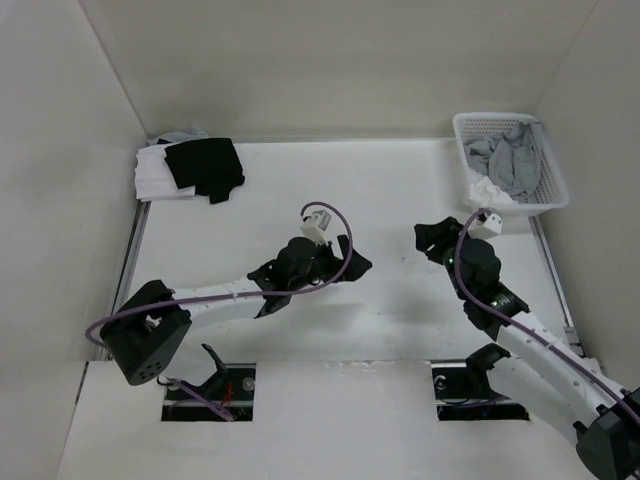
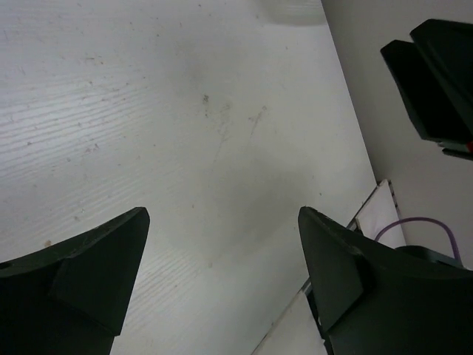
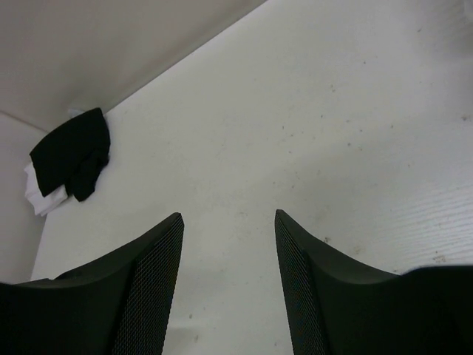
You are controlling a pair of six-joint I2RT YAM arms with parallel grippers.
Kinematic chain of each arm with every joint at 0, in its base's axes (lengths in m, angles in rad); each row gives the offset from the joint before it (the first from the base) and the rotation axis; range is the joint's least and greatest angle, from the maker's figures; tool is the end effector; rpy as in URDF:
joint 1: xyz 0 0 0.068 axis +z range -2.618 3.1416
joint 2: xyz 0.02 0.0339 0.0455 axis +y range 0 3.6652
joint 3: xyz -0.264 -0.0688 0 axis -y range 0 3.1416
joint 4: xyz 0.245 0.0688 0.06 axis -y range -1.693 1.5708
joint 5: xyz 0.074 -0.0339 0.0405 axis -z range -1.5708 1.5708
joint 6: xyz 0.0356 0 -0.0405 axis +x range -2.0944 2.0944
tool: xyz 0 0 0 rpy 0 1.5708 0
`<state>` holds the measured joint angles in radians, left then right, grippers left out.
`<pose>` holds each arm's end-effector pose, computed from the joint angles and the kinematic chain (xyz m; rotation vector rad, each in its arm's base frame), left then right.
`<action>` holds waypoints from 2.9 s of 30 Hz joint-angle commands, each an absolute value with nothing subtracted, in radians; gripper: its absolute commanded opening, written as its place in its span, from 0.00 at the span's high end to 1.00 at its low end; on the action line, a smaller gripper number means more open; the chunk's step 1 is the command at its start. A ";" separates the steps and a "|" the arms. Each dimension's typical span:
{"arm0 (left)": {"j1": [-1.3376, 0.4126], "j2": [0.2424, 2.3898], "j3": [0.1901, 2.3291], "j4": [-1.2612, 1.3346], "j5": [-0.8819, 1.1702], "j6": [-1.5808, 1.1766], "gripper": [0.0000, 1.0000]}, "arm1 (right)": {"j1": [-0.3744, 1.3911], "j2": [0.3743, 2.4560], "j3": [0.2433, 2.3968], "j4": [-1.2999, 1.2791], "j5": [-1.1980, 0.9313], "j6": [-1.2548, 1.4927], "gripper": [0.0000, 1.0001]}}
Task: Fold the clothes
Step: Grab the tank top from the pile, then move the tank top to the center of the board
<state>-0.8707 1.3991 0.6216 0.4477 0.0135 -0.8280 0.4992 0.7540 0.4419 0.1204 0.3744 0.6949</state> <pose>0.1899 -0.2261 0.2090 0.0544 2.0769 -1.1241 0.1681 0.0768 0.2557 0.4453 1.7238 0.5399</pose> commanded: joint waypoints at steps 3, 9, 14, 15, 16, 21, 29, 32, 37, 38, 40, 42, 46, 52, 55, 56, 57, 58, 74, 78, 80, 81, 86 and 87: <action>-0.840 1.325 0.557 0.581 0.046 -0.761 0.19 | 0.464 0.827 0.598 0.106 0.403 0.635 0.48; -0.844 1.299 0.480 0.712 0.046 -0.677 0.83 | 0.323 0.972 0.773 0.081 0.361 0.576 0.93; -0.843 1.351 0.457 0.736 0.038 -0.663 0.85 | -0.021 1.341 1.127 -0.050 0.357 0.526 0.99; -0.840 1.356 0.456 0.741 0.040 -0.664 0.83 | -0.037 1.360 1.141 -0.052 0.356 0.528 0.99; -0.831 1.364 0.450 0.758 0.043 -0.664 0.75 | -0.092 1.434 1.196 -0.058 0.353 0.540 0.98; -0.795 1.371 0.428 0.787 0.038 -0.673 0.56 | -0.245 1.764 1.466 -0.129 0.350 0.560 0.84; -0.737 1.417 0.408 0.857 0.063 -0.716 0.49 | -0.335 2.103 1.781 -0.264 0.361 0.526 0.43; -0.719 1.431 0.405 0.877 0.083 -0.738 0.49 | -0.346 2.192 1.894 -0.322 0.354 0.526 0.40; -0.654 1.433 0.379 0.922 0.133 -0.796 0.49 | -0.364 2.302 2.031 -0.386 0.351 0.549 0.40; -0.650 1.433 0.377 0.926 0.136 -0.801 0.49 | -0.367 2.316 2.045 -0.390 0.351 0.551 0.40; -0.628 1.431 0.368 0.945 0.152 -0.821 0.49 | -0.370 2.354 2.083 -0.406 0.350 0.557 0.41; -0.610 1.433 0.364 0.960 0.169 -0.837 0.49 | -0.375 2.402 2.132 -0.454 0.362 0.574 0.43; -0.579 1.425 0.351 0.982 0.193 -0.862 0.49 | -0.384 2.442 2.152 -0.457 0.356 0.600 0.50; -0.573 1.465 0.353 1.014 0.207 -0.879 0.49 | -0.383 2.412 2.123 -0.368 0.339 0.618 0.94; -0.570 1.470 0.350 1.031 0.210 -0.884 0.49 | -0.375 2.309 1.995 -0.225 0.328 0.624 1.00; -0.570 1.470 0.350 1.032 0.210 -0.884 0.49 | -0.369 2.272 1.949 -0.171 0.328 0.623 1.00; -0.570 1.470 0.350 1.032 0.210 -0.884 0.49 | -0.358 2.216 1.880 -0.093 0.325 0.623 1.00; -0.570 1.471 0.351 1.032 0.210 -0.884 0.49 | -0.342 2.130 1.790 0.014 0.325 0.624 1.00; -0.568 1.303 0.347 0.968 0.138 -0.911 0.50 | 0.089 1.216 1.535 0.391 0.103 0.525 0.99; -0.561 1.174 0.341 0.858 0.040 -0.917 0.50 | 0.317 1.056 1.505 0.342 0.022 0.480 0.96; -0.542 1.094 0.330 0.787 -0.017 -0.917 0.50 | 0.442 0.976 1.406 0.342 0.037 0.471 0.94; -0.526 1.048 0.322 0.744 -0.046 -0.917 0.50 | 0.493 0.938 1.329 0.348 0.055 0.485 0.94; -0.423 0.826 0.292 0.528 -0.139 -0.922 0.49 | 0.587 0.860 0.814 0.492 0.135 0.711 0.87; -0.401 0.786 0.287 0.481 -0.144 -0.922 0.47 | 0.555 0.903 0.729 0.520 0.129 0.763 0.79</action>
<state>-0.4488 0.8787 0.3084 0.6392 -0.0616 -0.9138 0.5743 0.7765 0.9798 0.5102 0.0975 0.5980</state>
